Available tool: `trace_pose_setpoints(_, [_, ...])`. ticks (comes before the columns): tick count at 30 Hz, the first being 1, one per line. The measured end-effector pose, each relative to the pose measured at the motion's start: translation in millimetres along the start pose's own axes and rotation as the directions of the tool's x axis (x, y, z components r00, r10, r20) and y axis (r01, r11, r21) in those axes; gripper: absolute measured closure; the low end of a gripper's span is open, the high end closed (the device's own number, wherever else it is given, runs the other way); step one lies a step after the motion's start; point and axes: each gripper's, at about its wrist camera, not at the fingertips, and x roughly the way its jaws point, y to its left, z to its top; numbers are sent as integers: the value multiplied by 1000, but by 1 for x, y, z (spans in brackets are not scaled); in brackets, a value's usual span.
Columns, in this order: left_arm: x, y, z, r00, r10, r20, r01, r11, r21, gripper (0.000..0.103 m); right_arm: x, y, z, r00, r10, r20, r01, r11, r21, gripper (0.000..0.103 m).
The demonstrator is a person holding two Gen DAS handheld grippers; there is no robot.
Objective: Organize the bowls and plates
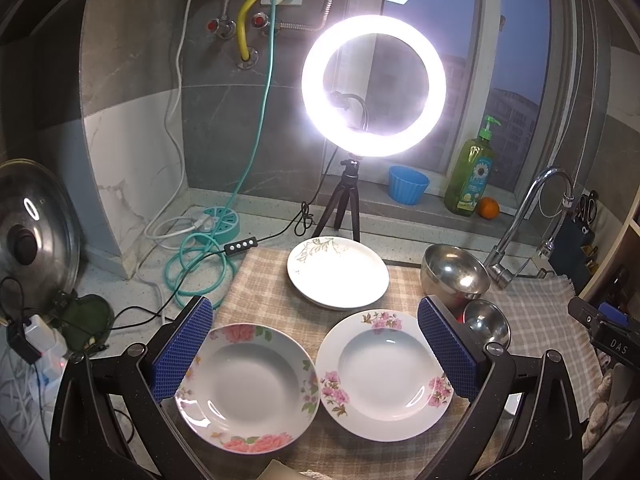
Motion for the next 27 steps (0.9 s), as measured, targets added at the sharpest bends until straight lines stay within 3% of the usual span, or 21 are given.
trace_pose_setpoints(27, [6, -4, 5, 1000, -8, -6, 8, 1000, 2, 1, 4, 0, 2, 1000, -1, -3, 1, 1000, -3, 0])
